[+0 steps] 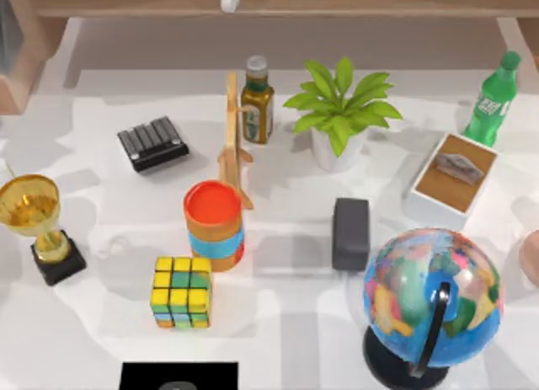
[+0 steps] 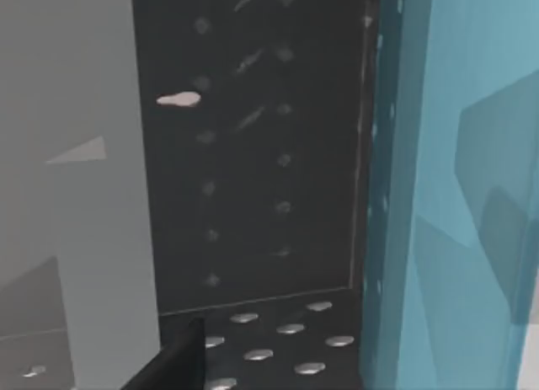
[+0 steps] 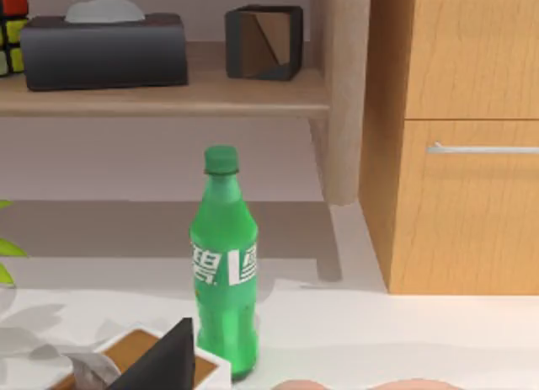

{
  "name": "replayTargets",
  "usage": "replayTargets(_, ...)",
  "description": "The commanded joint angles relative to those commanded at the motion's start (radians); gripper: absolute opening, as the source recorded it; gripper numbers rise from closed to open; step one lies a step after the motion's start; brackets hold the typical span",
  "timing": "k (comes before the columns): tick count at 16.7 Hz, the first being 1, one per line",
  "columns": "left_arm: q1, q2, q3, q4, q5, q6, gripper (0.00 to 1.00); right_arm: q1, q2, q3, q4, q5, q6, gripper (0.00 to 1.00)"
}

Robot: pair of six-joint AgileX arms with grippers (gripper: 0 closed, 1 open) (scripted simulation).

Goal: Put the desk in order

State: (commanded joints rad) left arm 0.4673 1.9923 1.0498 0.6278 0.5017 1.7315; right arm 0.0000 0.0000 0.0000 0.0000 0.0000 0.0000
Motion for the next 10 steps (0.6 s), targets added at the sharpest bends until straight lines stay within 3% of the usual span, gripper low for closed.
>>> replayTargets(10,0.062,-0.125,-0.165,0.042,0.055,0.019,1.00,0.000,0.000,0.000,0.000,0.000,0.000,1.00)
